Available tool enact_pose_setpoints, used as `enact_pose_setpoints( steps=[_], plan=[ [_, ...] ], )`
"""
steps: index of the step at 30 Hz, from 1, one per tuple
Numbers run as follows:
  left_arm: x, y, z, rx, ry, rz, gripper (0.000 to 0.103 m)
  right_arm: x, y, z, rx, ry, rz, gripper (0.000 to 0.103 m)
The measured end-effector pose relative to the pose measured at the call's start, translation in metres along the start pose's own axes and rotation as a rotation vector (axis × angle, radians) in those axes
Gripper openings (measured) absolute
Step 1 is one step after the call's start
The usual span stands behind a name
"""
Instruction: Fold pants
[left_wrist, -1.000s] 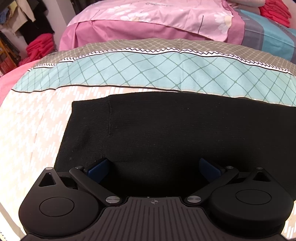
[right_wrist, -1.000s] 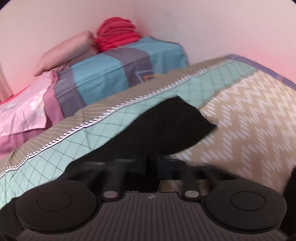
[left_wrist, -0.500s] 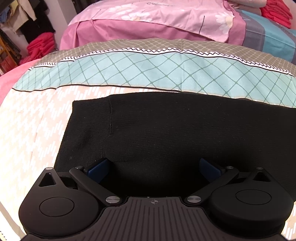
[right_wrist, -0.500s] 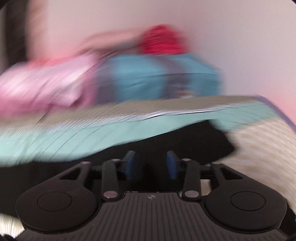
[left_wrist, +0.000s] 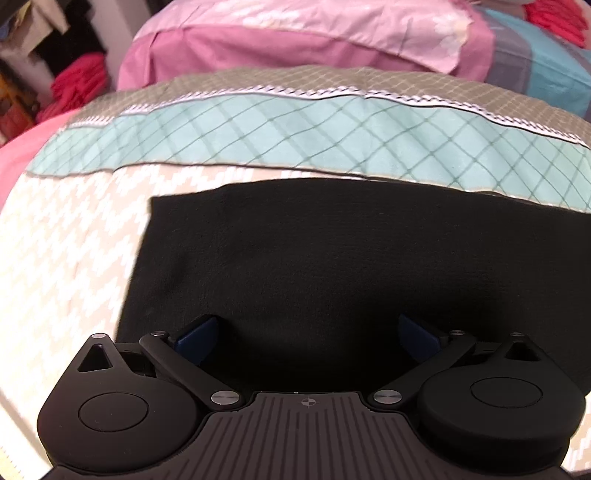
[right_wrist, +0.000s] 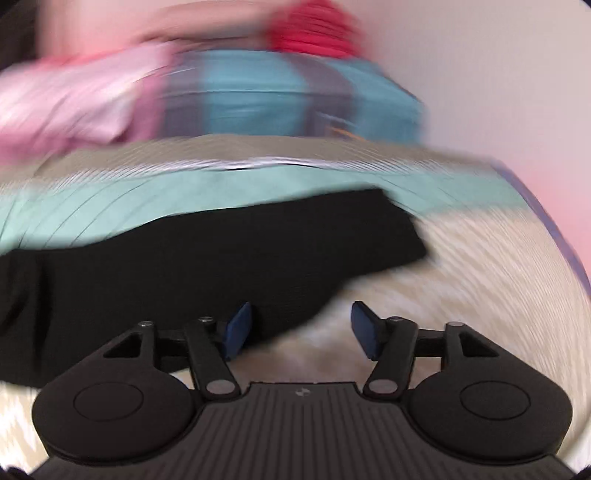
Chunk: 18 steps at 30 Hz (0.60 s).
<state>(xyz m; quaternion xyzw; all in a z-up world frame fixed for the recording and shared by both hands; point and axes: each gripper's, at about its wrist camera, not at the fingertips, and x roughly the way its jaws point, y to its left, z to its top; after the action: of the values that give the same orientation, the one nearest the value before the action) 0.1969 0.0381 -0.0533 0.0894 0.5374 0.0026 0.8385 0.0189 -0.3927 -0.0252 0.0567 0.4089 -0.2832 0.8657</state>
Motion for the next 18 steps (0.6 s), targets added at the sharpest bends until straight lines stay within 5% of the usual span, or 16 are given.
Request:
enact_pose_setpoints(
  steps=[9,15,18],
  plan=[
    [-0.055,0.032,-0.05,-0.028,-0.033,-0.022,0.103,-0.091,-0.055,-0.07,0.163,-0.052,-0.079,0.059],
    [-0.046,0.017,-0.103,0.041,0.048,-0.041,0.103,-0.089,-0.05,-0.124,0.15,0.02,-0.077,0.064],
    [-0.048,0.016,-0.112,0.087,-0.012,-0.029,0.103,-0.099,-0.063,-0.121,0.267,0.011,-0.138,0.063]
  ],
)
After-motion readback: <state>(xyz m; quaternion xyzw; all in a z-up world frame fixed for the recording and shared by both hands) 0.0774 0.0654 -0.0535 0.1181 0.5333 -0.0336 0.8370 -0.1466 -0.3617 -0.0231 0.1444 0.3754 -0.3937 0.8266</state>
